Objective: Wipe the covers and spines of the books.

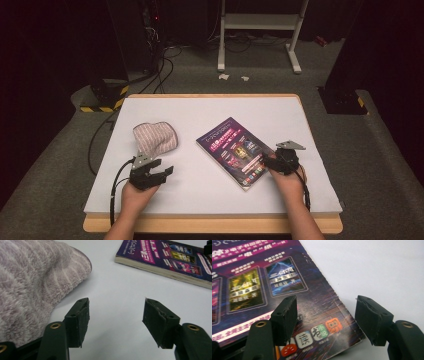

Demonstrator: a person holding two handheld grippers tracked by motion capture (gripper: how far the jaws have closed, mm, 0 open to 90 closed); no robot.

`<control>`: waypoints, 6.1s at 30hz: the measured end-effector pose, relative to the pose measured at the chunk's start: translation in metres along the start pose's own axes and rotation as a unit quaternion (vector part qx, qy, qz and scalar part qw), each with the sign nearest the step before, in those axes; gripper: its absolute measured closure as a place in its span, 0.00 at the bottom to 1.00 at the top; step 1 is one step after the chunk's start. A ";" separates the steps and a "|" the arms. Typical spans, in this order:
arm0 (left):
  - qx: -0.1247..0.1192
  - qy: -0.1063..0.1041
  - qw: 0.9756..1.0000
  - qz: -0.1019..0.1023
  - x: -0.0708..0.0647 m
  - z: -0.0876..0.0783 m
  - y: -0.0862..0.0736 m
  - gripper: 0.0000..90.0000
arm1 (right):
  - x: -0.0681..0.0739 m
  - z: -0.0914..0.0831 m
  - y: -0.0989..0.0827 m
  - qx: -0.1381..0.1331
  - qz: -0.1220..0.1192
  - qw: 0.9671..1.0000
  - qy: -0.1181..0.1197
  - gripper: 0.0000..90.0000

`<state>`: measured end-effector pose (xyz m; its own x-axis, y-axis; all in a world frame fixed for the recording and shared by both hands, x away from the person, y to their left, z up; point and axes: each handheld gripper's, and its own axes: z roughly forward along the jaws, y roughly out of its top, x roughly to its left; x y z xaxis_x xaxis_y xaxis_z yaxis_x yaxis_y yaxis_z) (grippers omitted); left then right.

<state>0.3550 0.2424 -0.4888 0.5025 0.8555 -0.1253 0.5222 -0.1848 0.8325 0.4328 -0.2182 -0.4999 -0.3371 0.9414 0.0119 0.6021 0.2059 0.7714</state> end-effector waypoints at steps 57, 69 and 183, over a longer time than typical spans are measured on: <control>0.021 -0.004 0.999 0.029 -0.013 0.008 -0.001 0.42 | 0.114 -0.031 -0.030 0.021 -0.110 0.980 0.167 0.48; 0.057 -0.038 0.997 0.040 -0.028 0.018 -0.002 0.55 | 0.112 -0.031 -0.029 0.016 -0.105 0.982 0.153 0.48; 0.082 -0.052 0.986 0.133 -0.077 0.042 0.016 0.75 | 0.011 -0.062 -0.039 -0.082 -0.011 0.994 0.072 0.51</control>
<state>0.3536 0.1531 -0.4884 0.7009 0.7128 0.0245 0.4619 -0.4799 0.7459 0.3609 -0.2325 -0.4901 -0.4561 0.8868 0.0748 0.4709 0.1692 0.8658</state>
